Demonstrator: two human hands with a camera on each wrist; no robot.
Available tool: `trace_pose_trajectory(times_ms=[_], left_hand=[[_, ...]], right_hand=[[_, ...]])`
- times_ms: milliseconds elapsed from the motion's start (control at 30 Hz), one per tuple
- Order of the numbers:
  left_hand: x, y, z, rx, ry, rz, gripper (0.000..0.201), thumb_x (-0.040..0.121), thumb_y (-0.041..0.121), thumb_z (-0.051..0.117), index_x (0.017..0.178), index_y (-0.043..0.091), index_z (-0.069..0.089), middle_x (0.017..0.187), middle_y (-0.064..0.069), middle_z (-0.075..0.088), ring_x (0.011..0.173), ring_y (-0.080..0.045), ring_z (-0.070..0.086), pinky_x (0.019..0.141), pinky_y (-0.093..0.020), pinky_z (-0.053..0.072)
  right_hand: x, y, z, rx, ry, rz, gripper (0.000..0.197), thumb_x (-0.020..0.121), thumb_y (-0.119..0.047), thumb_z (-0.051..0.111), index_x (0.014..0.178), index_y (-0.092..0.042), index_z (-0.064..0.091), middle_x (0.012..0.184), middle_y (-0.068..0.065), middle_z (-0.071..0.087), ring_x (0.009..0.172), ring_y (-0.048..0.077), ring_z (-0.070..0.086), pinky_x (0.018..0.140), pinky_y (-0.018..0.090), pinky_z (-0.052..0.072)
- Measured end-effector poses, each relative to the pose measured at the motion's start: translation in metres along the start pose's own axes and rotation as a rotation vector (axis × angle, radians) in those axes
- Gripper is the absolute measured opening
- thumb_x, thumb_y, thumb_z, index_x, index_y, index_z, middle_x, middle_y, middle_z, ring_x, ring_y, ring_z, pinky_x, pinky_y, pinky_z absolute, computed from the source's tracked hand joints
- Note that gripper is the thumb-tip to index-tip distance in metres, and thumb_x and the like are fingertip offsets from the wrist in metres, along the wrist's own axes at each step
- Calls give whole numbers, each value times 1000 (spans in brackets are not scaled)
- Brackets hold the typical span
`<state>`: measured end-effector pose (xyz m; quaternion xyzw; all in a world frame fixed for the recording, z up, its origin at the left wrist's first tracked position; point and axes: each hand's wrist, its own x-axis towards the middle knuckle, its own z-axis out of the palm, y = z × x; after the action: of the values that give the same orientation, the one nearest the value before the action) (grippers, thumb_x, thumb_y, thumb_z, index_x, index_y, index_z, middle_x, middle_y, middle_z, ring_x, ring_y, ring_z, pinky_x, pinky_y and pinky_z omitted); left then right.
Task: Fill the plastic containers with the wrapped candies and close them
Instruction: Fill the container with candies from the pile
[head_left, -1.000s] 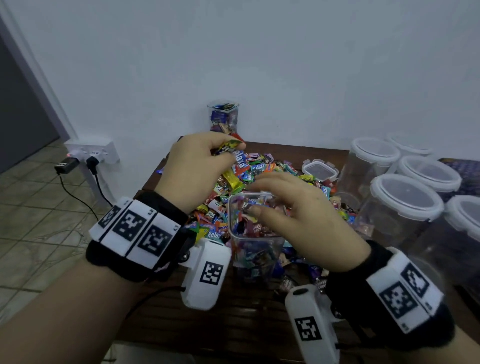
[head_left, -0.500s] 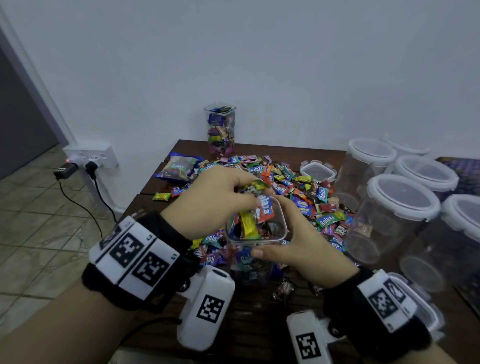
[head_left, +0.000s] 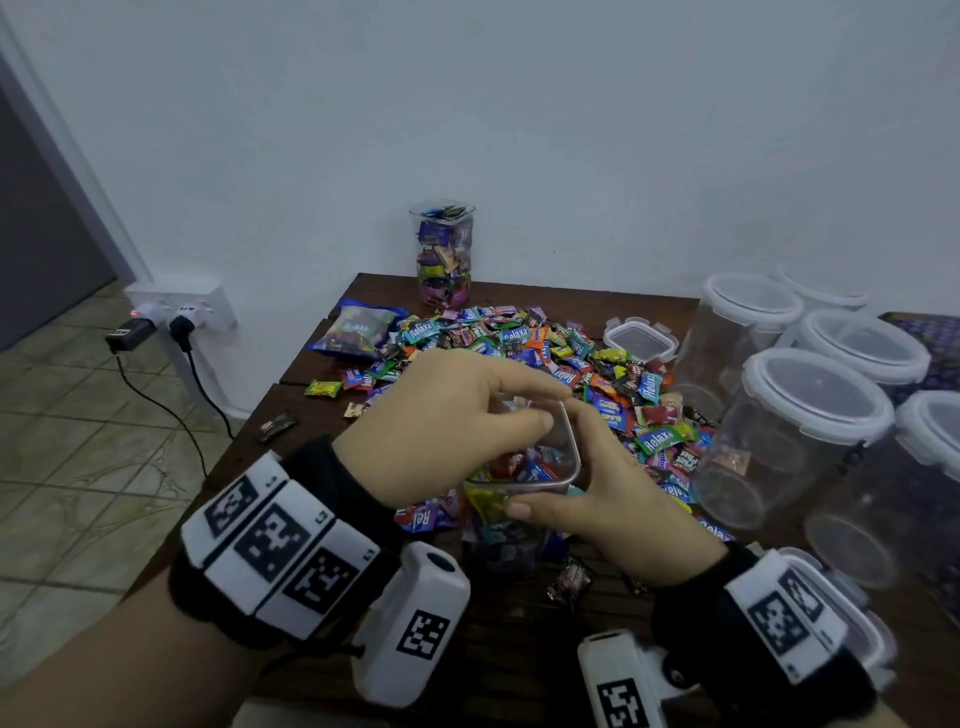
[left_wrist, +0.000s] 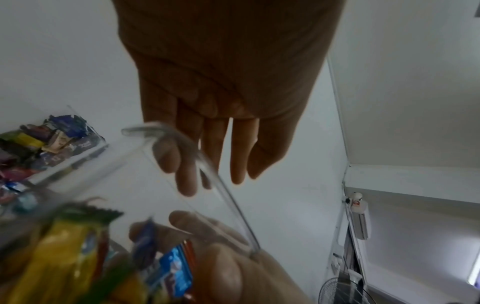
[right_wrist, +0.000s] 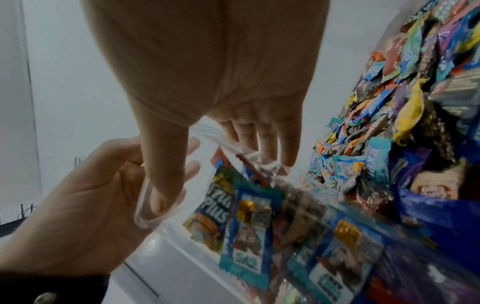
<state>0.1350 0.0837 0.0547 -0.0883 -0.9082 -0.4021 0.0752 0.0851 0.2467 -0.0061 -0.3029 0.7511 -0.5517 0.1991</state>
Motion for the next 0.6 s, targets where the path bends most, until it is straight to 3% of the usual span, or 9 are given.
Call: trace_pose_trajectory(times_ms=[67, 167, 267, 333, 400, 467, 533, 600], left_hand=[[0, -5, -4, -65, 105, 6, 23, 87, 23, 63, 100, 41, 69, 87, 23, 69, 80, 1, 65, 76, -17, 52], [1, -26, -17, -154, 334, -65, 17, 87, 25, 64, 86, 41, 71, 85, 11, 72, 78, -12, 67, 70, -30, 56], [5, -59, -37, -180, 516, -228, 16, 89, 23, 61, 82, 35, 69, 83, 1, 70, 77, -17, 66, 63, -34, 53], [6, -84, -50, -131, 531, -361, 13, 90, 24, 60, 82, 31, 67, 82, 3, 67, 82, -16, 63, 67, -33, 52], [5, -111, -61, -31, 487, -490, 7, 89, 28, 61, 85, 27, 66, 86, 1, 64, 90, -20, 60, 81, -39, 50], [6, -135, -67, 87, 419, -617, 15, 89, 32, 60, 95, 19, 67, 95, -5, 63, 92, -23, 56, 86, -40, 48], [7, -153, -69, 163, 386, -711, 26, 89, 33, 60, 103, 12, 68, 101, -9, 62, 90, -24, 53, 84, -37, 46], [8, -169, -68, 201, 385, -775, 31, 89, 33, 61, 106, 8, 67, 106, -12, 65, 92, -27, 56, 83, -35, 44]], right_hand=[[0, 0, 0, -18, -9, 25, 72, 60, -40, 75, 117, -51, 32, 128, -28, 43, 119, -12, 43, 82, 1, 42], [0, 1, -2, -60, -47, 59, 76, 73, -30, 78, 125, -49, 26, 129, -29, 40, 110, -19, 46, 82, 4, 44], [-1, 3, -11, -182, -132, 106, 92, 79, -19, 71, 144, -41, 10, 141, -15, 39, 115, 6, 54, 91, 30, 50], [1, 1, -20, -271, -191, 143, 91, 81, -13, 64, 144, -45, 8, 143, -13, 38, 113, 21, 56, 89, 41, 51], [6, 0, -31, -366, -170, 165, 80, 84, -13, 60, 144, -42, 14, 148, -12, 33, 122, 20, 50, 95, 42, 48], [16, -1, -40, -407, -65, 213, 70, 89, -16, 56, 144, -37, 19, 151, -9, 27, 125, 22, 47, 95, 41, 47], [31, 1, -46, -330, 71, 268, 66, 89, -16, 55, 145, -29, 23, 150, -2, 30, 121, 24, 48, 86, 34, 48], [47, 2, -53, -215, 217, 289, 64, 88, -19, 58, 145, -22, 29, 149, 2, 33, 120, 22, 46, 89, 33, 43]])
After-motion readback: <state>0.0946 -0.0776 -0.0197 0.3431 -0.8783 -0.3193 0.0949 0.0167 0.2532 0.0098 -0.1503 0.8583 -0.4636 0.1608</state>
